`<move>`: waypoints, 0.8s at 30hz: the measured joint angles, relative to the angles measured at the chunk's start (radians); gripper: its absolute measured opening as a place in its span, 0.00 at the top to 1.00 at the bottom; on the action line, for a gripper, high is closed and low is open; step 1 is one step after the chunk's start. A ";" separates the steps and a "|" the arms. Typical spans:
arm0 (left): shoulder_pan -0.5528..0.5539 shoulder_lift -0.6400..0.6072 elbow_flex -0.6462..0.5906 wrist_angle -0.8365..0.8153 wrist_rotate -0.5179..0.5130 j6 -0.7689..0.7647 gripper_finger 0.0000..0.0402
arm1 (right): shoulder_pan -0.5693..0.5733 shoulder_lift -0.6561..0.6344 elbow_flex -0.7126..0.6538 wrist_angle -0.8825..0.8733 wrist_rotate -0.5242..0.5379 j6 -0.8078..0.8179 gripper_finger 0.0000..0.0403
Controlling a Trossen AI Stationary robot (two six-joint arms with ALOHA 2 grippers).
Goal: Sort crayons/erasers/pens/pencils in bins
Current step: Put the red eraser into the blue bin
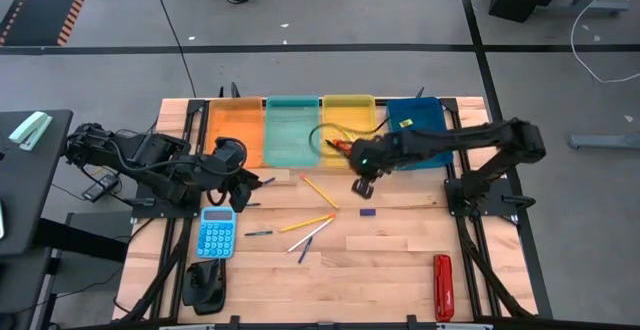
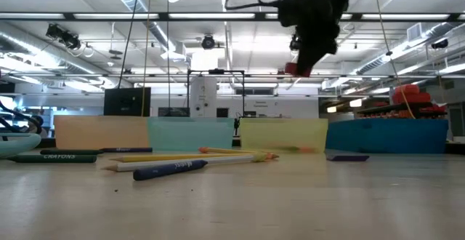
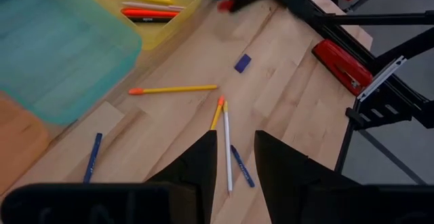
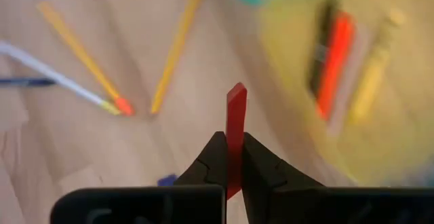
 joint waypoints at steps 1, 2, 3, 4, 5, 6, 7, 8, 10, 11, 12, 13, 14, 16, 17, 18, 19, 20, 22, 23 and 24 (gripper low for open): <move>0.000 0.000 0.000 0.000 0.000 0.000 0.73 | -0.018 -0.016 0.000 -0.034 0.005 0.030 0.95; 0.000 0.000 0.000 0.000 0.000 0.000 0.73 | -0.037 -0.029 0.000 -0.070 0.015 0.060 0.95; 0.000 0.000 0.000 0.000 0.000 0.001 0.73 | -0.058 -0.040 -0.001 -0.102 0.034 0.088 0.95; 0.000 0.000 0.000 0.000 0.000 0.001 0.73 | -0.083 -0.050 -0.001 -0.135 0.058 0.112 0.95; 0.000 0.000 0.000 -0.001 0.000 0.001 0.73 | -0.111 -0.058 -0.001 -0.168 0.079 0.130 0.95; 0.000 0.000 0.000 -0.004 0.000 0.002 0.73 | -0.143 -0.062 -0.001 -0.196 0.094 0.148 0.95; 0.000 0.000 0.000 -0.007 0.000 0.002 0.73 | -0.178 -0.067 -0.001 -0.213 0.104 0.165 0.94; 0.000 0.000 0.000 -0.007 0.000 0.001 0.73 | -0.213 -0.069 -0.001 -0.226 0.109 0.185 0.94; 0.000 0.000 0.000 -0.007 0.000 0.000 0.73 | -0.274 -0.074 -0.002 -0.237 0.114 0.233 0.93; 0.000 0.000 0.000 -0.007 0.000 -0.001 0.73 | -0.304 -0.076 -0.002 -0.237 0.114 0.259 0.93; 0.000 0.000 0.000 -0.007 0.000 -0.001 0.73 | -0.333 -0.077 -0.002 -0.239 0.114 0.280 0.92; 0.000 0.000 0.000 -0.007 0.000 0.000 0.73 | -0.359 -0.078 -0.002 -0.239 0.114 0.296 0.92; 0.000 0.000 0.000 -0.007 0.002 0.001 0.73 | -0.381 -0.078 -0.002 -0.239 0.114 0.303 0.92; 0.000 0.000 0.000 -0.007 0.007 0.001 0.73 | -0.429 -0.078 -0.002 -0.241 0.114 0.304 0.92; 0.000 0.000 0.000 -0.007 0.008 0.001 0.73 | -0.449 -0.078 -0.002 -0.241 0.114 0.305 0.92; 0.000 0.000 0.000 -0.007 0.008 0.000 0.73 | -0.471 -0.078 -0.002 -0.241 0.112 0.305 0.92; 0.000 0.000 0.000 -0.007 0.009 -0.001 0.73 | -0.493 -0.078 -0.002 -0.241 0.109 0.303 0.92; 0.000 0.000 0.000 -0.006 0.009 -0.005 0.73 | -0.513 -0.078 -0.002 -0.242 0.107 0.301 0.92; 0.000 0.000 0.000 -0.006 0.010 -0.005 0.73 | -0.557 -0.078 -0.002 -0.249 0.105 0.299 0.91; 0.000 0.000 0.000 -0.006 0.010 -0.005 0.73 | -0.579 -0.078 -0.002 -0.251 0.105 0.300 0.91; 0.000 0.000 0.000 -0.006 0.010 -0.004 0.73 | -0.599 -0.078 -0.002 -0.250 0.105 0.305 0.91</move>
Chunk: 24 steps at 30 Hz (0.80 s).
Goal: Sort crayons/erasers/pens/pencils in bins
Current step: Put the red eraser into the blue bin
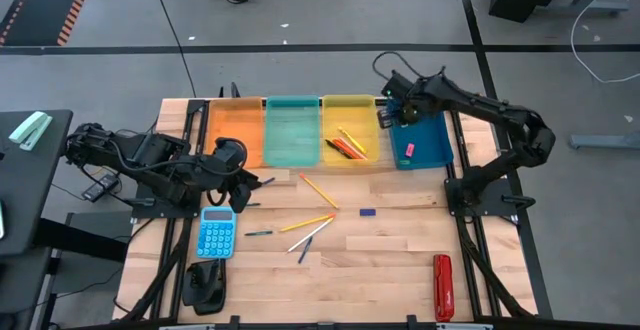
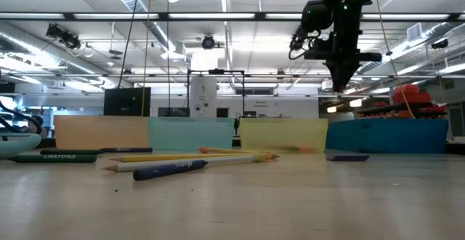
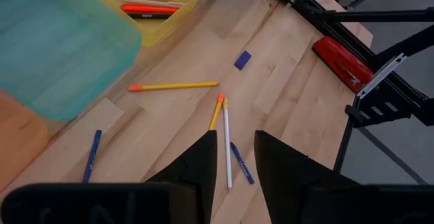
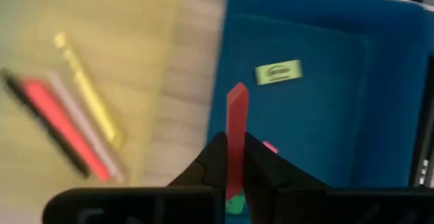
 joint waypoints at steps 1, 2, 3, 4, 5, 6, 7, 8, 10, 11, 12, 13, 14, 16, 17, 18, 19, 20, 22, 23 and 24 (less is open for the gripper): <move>0.000 0.000 0.000 0.000 0.000 0.001 0.73 | -0.019 0.000 0.000 0.000 0.000 0.007 0.91; 0.000 0.000 0.000 0.000 0.000 0.002 0.73 | -0.038 0.000 0.000 0.000 0.000 0.011 0.91; 0.000 0.000 0.000 0.000 0.000 0.003 0.73 | -0.055 0.000 0.000 0.000 -0.001 0.012 0.91; 0.000 0.000 0.000 0.000 -0.002 0.003 0.73 | -0.071 0.000 -0.003 0.003 -0.001 0.006 0.91; 0.000 0.000 0.000 0.000 -0.006 0.003 0.73 | -0.088 0.000 -0.009 0.005 -0.002 -0.001 0.91; 0.000 0.000 0.000 0.000 -0.009 0.003 0.73 | -0.104 0.000 -0.020 0.004 -0.010 -0.005 0.91; 0.000 0.000 0.000 0.000 -0.012 0.004 0.73 | -0.119 0.000 -0.035 0.002 -0.021 -0.007 0.91; 0.000 0.000 0.000 0.000 -0.015 0.004 0.73 | -0.134 0.000 -0.053 0.002 -0.033 -0.010 0.91; 0.000 0.000 0.000 0.000 -0.020 0.004 0.73 | -0.158 0.000 -0.100 0.003 -0.067 -0.029 0.91; 0.000 0.000 0.000 0.000 -0.023 0.004 0.73 | -0.168 0.000 -0.128 0.001 -0.089 -0.031 0.91; 0.000 0.000 0.000 0.000 -0.025 0.004 0.73 | -0.177 0.000 -0.158 -0.001 -0.112 -0.031 0.91; 0.000 0.000 0.000 0.000 -0.025 0.004 0.73 | -0.182 0.000 -0.185 -0.002 -0.126 -0.026 0.91; 0.000 0.000 0.000 0.000 -0.025 0.003 0.73 | -0.186 0.000 -0.209 0.000 -0.131 -0.014 0.91; 0.000 0.000 0.000 0.000 -0.025 -0.001 0.73 | -0.187 0.000 -0.248 -0.001 -0.130 0.007 0.91; 0.000 0.000 0.000 0.001 -0.025 -0.006 0.73 | -0.187 0.000 -0.261 0.003 -0.121 0.014 0.90; 0.000 0.000 0.000 0.001 -0.025 -0.011 0.73 | -0.187 0.000 -0.269 0.010 -0.110 0.016 0.90; 0.000 0.000 0.000 0.001 -0.025 -0.013 0.73 | -0.187 0.000 -0.273 0.018 -0.104 0.014 0.89; 0.000 0.000 0.000 0.001 -0.025 -0.015 0.73 | -0.187 0.000 -0.275 0.030 -0.100 0.004 0.89; 0.000 0.000 0.000 0.001 -0.025 -0.015 0.73 | -0.187 0.000 -0.274 0.066 -0.098 -0.026 0.88; 0.000 0.000 0.000 0.001 -0.025 -0.014 0.73 | -0.187 0.000 -0.271 0.076 -0.097 -0.034 0.87; 0.000 0.000 0.000 0.001 -0.025 -0.014 0.73 | -0.192 0.000 -0.266 0.080 -0.092 -0.036 0.87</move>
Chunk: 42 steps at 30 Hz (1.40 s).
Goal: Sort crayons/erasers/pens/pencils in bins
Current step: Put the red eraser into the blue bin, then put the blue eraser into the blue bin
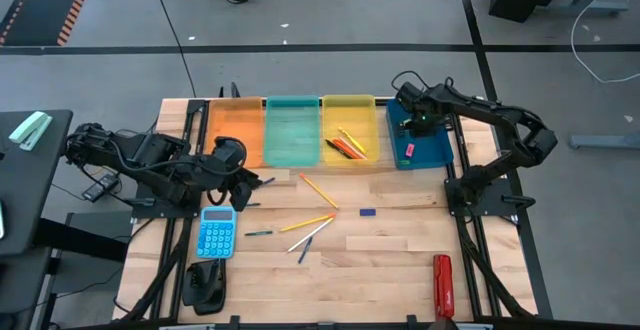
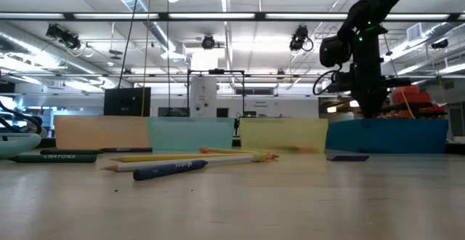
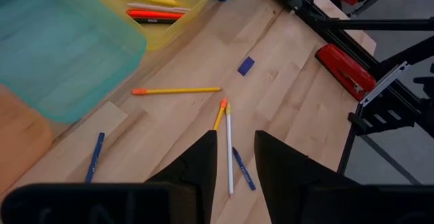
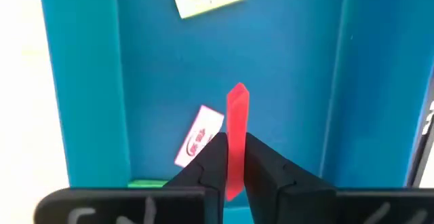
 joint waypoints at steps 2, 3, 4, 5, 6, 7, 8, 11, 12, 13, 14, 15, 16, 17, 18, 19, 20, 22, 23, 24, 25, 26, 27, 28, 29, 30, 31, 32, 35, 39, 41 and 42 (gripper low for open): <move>0.000 0.000 0.000 0.000 0.000 0.000 0.73 | -0.007 0.000 0.007 0.007 0.017 -0.001 0.86; 0.000 0.000 0.000 0.000 0.000 -0.001 0.73 | -0.010 0.000 0.009 0.007 0.025 -0.001 0.85; 0.000 0.000 0.000 0.000 0.000 -0.001 0.73 | -0.014 0.000 0.009 0.006 0.030 -0.001 0.84; 0.000 0.000 0.000 0.000 0.000 -0.004 0.73 | -0.017 0.000 0.009 0.006 0.032 -0.001 0.82; 0.000 0.000 0.000 0.000 0.000 -0.008 0.73 | -0.021 0.000 0.009 0.005 0.032 -0.001 0.80; 0.000 0.000 0.000 0.000 0.000 -0.009 0.73 | -0.021 0.000 0.009 0.005 0.032 -0.001 0.78; 0.000 0.000 0.000 0.001 0.000 -0.009 0.73 | -0.021 0.000 0.009 0.005 0.032 -0.001 0.75; 0.000 0.000 0.000 0.005 0.000 -0.009 0.73 | -0.020 0.000 0.009 0.005 0.031 0.001 0.66; 0.000 0.000 0.000 0.005 0.000 -0.009 0.73 | -0.016 0.000 0.010 0.005 0.031 0.001 0.63; 0.000 0.000 0.000 0.006 0.000 -0.009 0.73 | -0.011 0.000 0.010 0.005 0.029 -0.004 0.60; 0.000 0.000 0.000 0.006 0.000 -0.009 0.73 | -0.006 -0.001 0.010 0.004 0.019 -0.015 0.58; 0.000 0.000 0.000 0.006 0.000 -0.009 0.73 | 0.000 -0.003 0.010 0.001 0.007 -0.022 0.56; 0.000 0.000 0.000 0.006 0.000 -0.009 0.73 | 0.009 -0.009 0.010 0.000 -0.009 -0.023 0.54; 0.000 0.000 0.000 0.006 0.000 -0.008 0.73 | 0.023 -0.019 0.010 0.002 -0.029 -0.029 0.53; 0.000 0.000 0.000 0.006 0.000 -0.008 0.73 | 0.037 -0.033 0.010 0.005 -0.052 -0.044 0.52; 0.000 0.000 0.000 0.006 0.000 -0.008 0.73 | 0.057 -0.051 0.010 0.009 -0.075 -0.063 0.52; 0.000 0.000 0.000 0.006 0.000 -0.008 0.73 | 0.079 -0.072 0.010 0.011 -0.091 -0.074 0.52; 0.000 0.000 0.000 0.006 0.000 -0.007 0.73 | 0.133 -0.123 0.010 0.010 -0.102 -0.076 0.52; 0.000 0.000 0.000 0.006 0.000 -0.007 0.73 | 0.164 -0.153 0.010 0.011 -0.102 -0.076 0.53; 0.000 0.000 0.000 0.006 0.000 -0.007 0.73 | 0.197 -0.184 0.010 0.011 -0.103 -0.074 0.53; 0.000 0.000 0.000 0.006 0.000 -0.006 0.73 | 0.235 -0.213 0.010 0.015 -0.109 -0.063 0.54; 0.000 0.000 0.000 0.006 0.000 -0.003 0.73 | 0.275 -0.241 0.010 0.022 -0.122 -0.061 0.54; 0.000 0.000 0.000 0.006 0.000 0.001 0.73 | 0.318 -0.265 0.010 0.030 -0.140 -0.068 0.54; 0.000 0.000 0.000 0.006 0.000 0.003 0.73 | 0.366 -0.284 0.010 0.033 -0.160 -0.085 0.54; 0.000 0.000 0.000 0.006 0.000 0.003 0.73 | 0.416 -0.298 0.010 0.033 -0.178 -0.103 0.54; 0.000 0.000 0.000 0.006 0.000 0.009 0.73 | 0.468 -0.306 0.010 0.034 -0.197 -0.118 0.54; 0.000 0.000 0.000 0.007 0.000 0.012 0.73 | 0.521 -0.308 0.010 0.036 -0.212 -0.133 0.54; 0.000 0.000 0.000 0.009 0.000 0.014 0.73 | 0.573 -0.307 0.010 0.039 -0.226 -0.150 0.54; 0.000 0.000 0.000 0.027 0.028 0.012 0.73 | 0.723 -0.286 0.010 0.060 -0.251 -0.186 0.54; 0.000 0.000 0.000 0.059 0.052 0.040 0.73 | 0.911 -0.239 0.010 0.137 -0.228 -0.192 0.54; 0.000 0.000 0.000 0.061 0.053 0.052 0.73 | 0.983 -0.202 0.010 0.181 -0.173 -0.193 0.54; 0.000 0.000 0.000 0.061 0.053 0.055 0.73 | 1.010 -0.183 0.010 0.200 -0.143 -0.194 0.54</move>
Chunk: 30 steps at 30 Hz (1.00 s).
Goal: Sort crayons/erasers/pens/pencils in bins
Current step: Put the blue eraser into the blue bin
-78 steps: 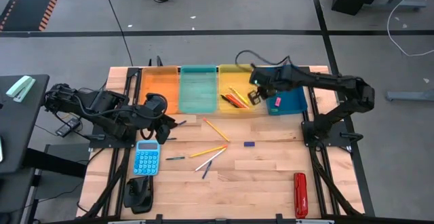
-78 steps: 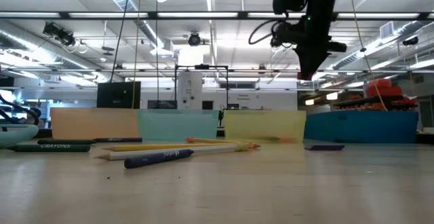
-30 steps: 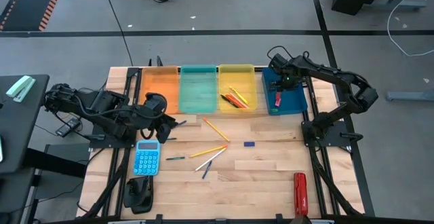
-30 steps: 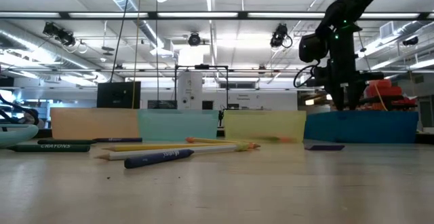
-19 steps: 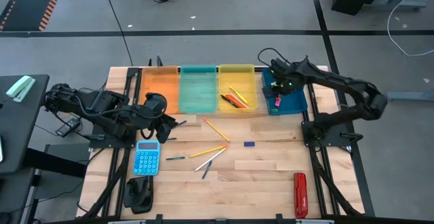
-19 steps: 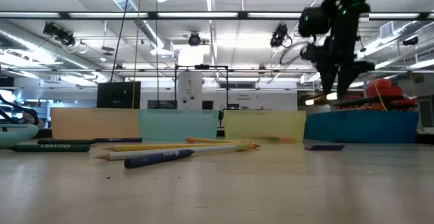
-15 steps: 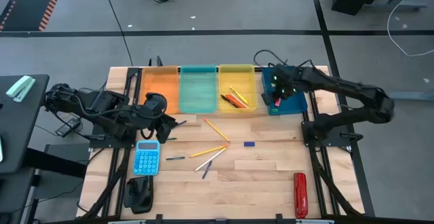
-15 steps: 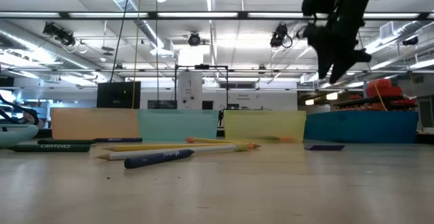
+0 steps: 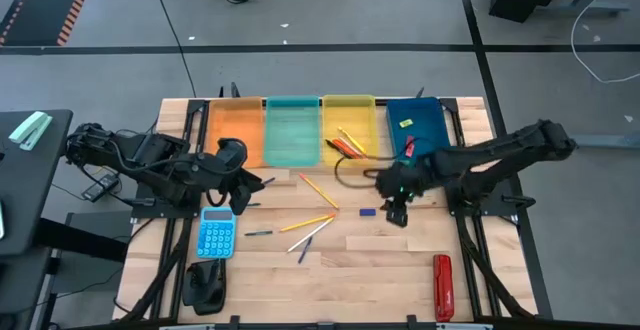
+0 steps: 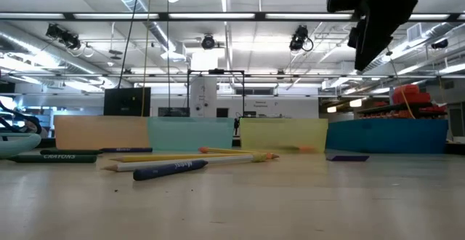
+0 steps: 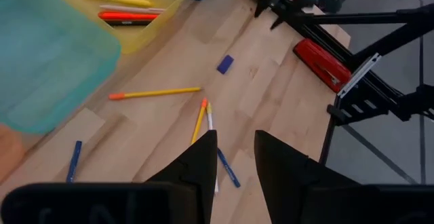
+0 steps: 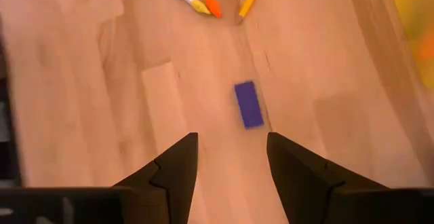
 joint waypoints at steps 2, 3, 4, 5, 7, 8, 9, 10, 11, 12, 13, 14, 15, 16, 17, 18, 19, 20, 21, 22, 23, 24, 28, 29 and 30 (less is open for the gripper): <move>0.001 0.000 0.000 0.000 0.000 0.009 0.73 | 0.036 0.043 0.000 0.025 0.050 0.000 0.54; 0.001 0.000 0.000 0.000 0.000 0.009 0.73 | 0.046 0.065 0.000 0.033 0.065 0.002 0.54; 0.001 0.000 0.000 0.000 0.000 0.009 0.73 | 0.053 0.089 0.000 0.035 0.072 0.006 0.54; 0.001 0.000 0.000 0.000 0.000 0.009 0.73 | 0.054 0.112 0.000 0.035 0.074 0.012 0.54; 0.001 0.000 0.000 -0.001 -0.002 0.009 0.73 | 0.052 0.158 0.000 0.035 0.076 0.028 0.54; 0.001 0.000 0.000 -0.001 -0.003 0.009 0.73 | 0.051 0.179 0.000 0.038 0.077 0.030 0.54; 0.001 0.000 0.000 -0.001 -0.006 0.012 0.73 | 0.047 0.202 0.000 0.047 0.079 0.028 0.54; 0.001 0.000 0.000 -0.001 -0.007 0.018 0.73 | 0.041 0.228 0.000 0.066 0.081 0.021 0.54; 0.001 0.000 0.000 -0.001 -0.007 0.023 0.73 | 0.037 0.254 0.000 0.093 0.080 0.011 0.54; 0.001 0.000 0.000 -0.002 -0.007 0.033 0.73 | 0.033 0.280 0.000 0.121 0.071 -0.005 0.54; 0.001 0.000 0.000 -0.002 -0.007 0.042 0.73 | 0.027 0.303 0.000 0.151 0.051 -0.027 0.54; 0.001 0.000 0.000 -0.002 -0.008 0.054 0.73 | 0.023 0.324 0.000 0.179 0.029 -0.052 0.54; 0.001 0.000 0.000 -0.002 -0.009 0.066 0.73 | 0.019 0.343 0.001 0.197 0.011 -0.082 0.54; 0.001 0.000 0.000 -0.002 -0.010 0.069 0.73 | 0.017 0.361 0.001 0.203 -0.003 -0.108 0.54; 0.001 0.000 0.000 -0.002 -0.011 0.069 0.73 | 0.017 0.376 0.001 0.199 -0.005 -0.130 0.54; 0.001 0.000 0.000 -0.002 -0.011 0.066 0.73 | 0.017 0.388 0.001 0.196 -0.005 -0.145 0.54; 0.001 0.000 0.000 -0.002 -0.011 0.060 0.73 | 0.017 0.397 0.001 0.192 -0.006 -0.151 0.54; 0.001 0.000 0.000 -0.002 -0.011 0.050 0.73 | 0.017 0.405 0.001 0.189 -0.006 -0.154 0.54; 0.001 0.000 0.000 -0.002 -0.011 0.040 0.73 | 0.017 0.410 0.001 0.190 -0.006 -0.155 0.54; 0.001 0.000 0.000 -0.002 -0.011 0.033 0.73 | 0.017 0.414 0.001 0.189 -0.006 -0.162 0.54; 0.001 0.000 0.000 -0.002 -0.011 0.028 0.73 | 0.017 0.418 0.001 0.192 -0.006 -0.174 0.54; 0.001 0.000 0.000 -0.002 -0.011 0.021 0.73 | 0.017 0.419 0.001 0.195 -0.004 -0.188 0.54; 0.001 0.000 0.000 -0.002 -0.011 0.016 0.73 | 0.017 0.420 0.001 0.194 0.046 -0.222 0.54; 0.001 0.000 0.000 -0.002 -0.011 0.015 0.73 | 0.016 0.422 0.001 0.196 0.056 -0.223 0.54; 0.001 0.000 0.000 -0.002 -0.011 0.015 0.73 | 0.016 0.423 0.001 0.200 0.064 -0.223 0.54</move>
